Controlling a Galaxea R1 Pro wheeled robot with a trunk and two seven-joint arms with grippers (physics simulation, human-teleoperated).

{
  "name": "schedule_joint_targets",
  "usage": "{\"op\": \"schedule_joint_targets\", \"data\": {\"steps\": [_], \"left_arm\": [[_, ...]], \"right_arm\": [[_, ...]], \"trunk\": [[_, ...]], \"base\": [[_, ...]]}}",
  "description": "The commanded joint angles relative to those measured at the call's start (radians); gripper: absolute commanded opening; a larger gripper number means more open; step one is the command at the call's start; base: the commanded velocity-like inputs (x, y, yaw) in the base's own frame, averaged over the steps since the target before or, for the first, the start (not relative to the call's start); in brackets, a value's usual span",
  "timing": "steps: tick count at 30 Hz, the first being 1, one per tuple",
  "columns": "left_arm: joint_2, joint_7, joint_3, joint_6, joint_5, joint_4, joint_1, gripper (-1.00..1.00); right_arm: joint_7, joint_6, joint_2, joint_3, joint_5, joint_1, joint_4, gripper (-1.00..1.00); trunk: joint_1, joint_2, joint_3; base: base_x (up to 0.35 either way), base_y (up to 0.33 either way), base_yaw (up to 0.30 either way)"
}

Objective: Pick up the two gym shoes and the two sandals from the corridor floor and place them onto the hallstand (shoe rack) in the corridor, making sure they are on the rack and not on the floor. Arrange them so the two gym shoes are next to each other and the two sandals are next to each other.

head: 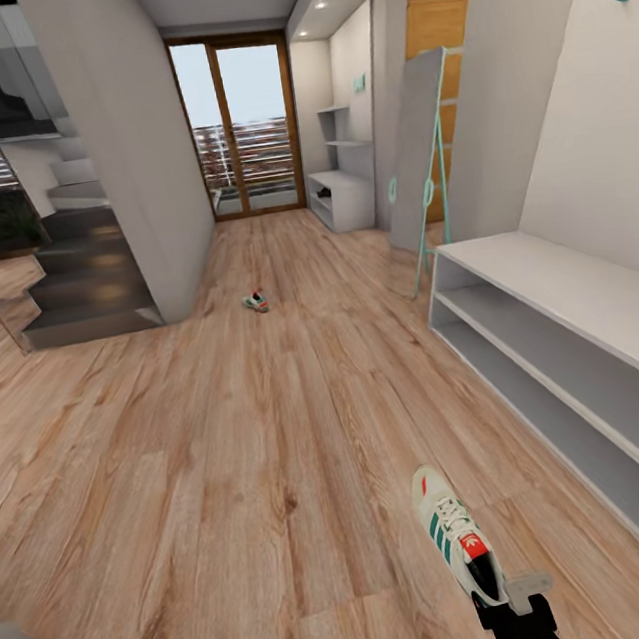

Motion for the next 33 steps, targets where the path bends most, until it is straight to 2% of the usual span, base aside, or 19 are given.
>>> {"op": "schedule_joint_targets", "data": {"steps": [1,33], "left_arm": [[0.0,-0.009,0.009,-0.003,-0.003,0.0,-0.001,1.0],[0.0,-0.009,0.009,-0.003,-0.001,0.0,-0.001,1.0]], "right_arm": [[-0.003,-0.002,0.0,0.003,0.005,-0.001,0.001,-1.0],[-0.004,-0.002,-0.001,0.003,0.004,-0.001,0.001,-1.0]], "trunk": [[0.0,0.0,-0.001],[0.0,0.0,-0.001]], "base": [[0.337,0.0,0.0],[0.337,0.0,0.008]]}}
